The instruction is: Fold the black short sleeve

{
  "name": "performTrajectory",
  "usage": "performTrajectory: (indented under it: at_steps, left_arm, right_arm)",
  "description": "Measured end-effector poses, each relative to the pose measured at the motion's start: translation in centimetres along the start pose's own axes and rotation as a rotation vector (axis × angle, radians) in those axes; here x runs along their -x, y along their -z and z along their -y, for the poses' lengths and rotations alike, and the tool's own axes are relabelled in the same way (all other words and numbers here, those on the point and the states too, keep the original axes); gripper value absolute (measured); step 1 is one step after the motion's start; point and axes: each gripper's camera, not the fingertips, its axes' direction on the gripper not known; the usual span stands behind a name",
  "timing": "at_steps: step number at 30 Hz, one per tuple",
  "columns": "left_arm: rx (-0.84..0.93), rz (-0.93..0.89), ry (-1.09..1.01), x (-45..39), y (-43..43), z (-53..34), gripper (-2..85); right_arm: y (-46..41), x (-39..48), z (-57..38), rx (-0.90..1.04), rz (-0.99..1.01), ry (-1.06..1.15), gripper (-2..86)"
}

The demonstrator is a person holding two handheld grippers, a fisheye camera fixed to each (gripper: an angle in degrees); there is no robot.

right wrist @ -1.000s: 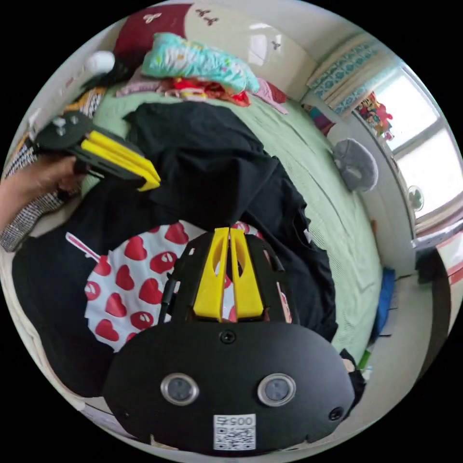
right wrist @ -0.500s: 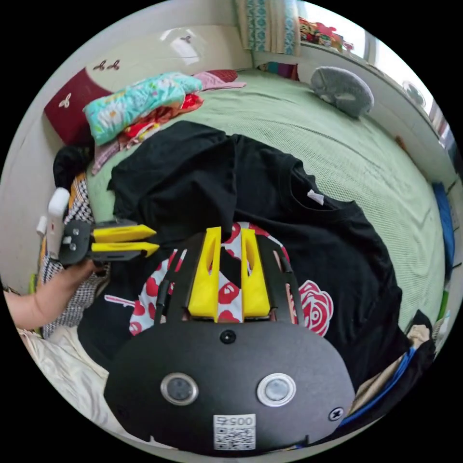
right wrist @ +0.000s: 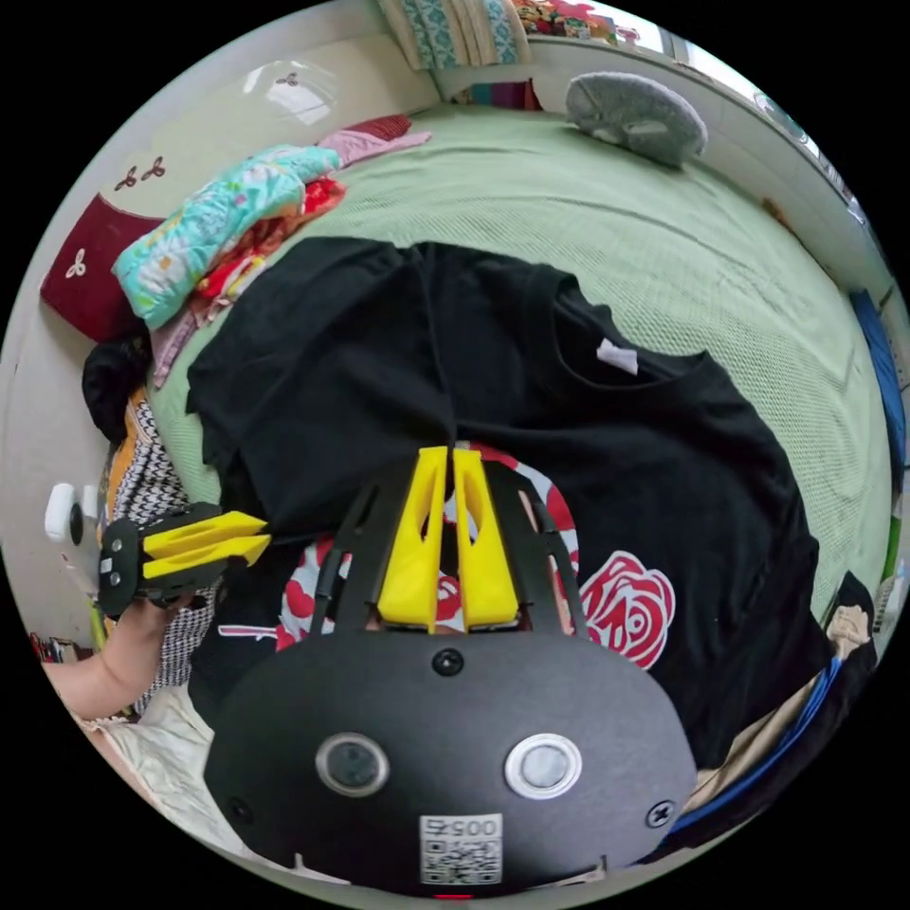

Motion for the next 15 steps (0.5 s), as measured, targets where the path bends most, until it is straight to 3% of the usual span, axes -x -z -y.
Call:
performTrajectory:
  at_steps: [4, 15]
  left_arm:
    - [0.052, 0.023, 0.050, -0.2, -1.0, -2.5, 0.2]
    - [-0.026, 0.010, 0.010, -6.2, 0.3, -3.4, -0.6]
  right_arm:
    - [0.5, 0.0, -3.1, -0.035, -0.034, -0.050, 0.1]
    - [6.4, 6.3, -15.4, -0.158, -0.110, -0.029, -1.3]
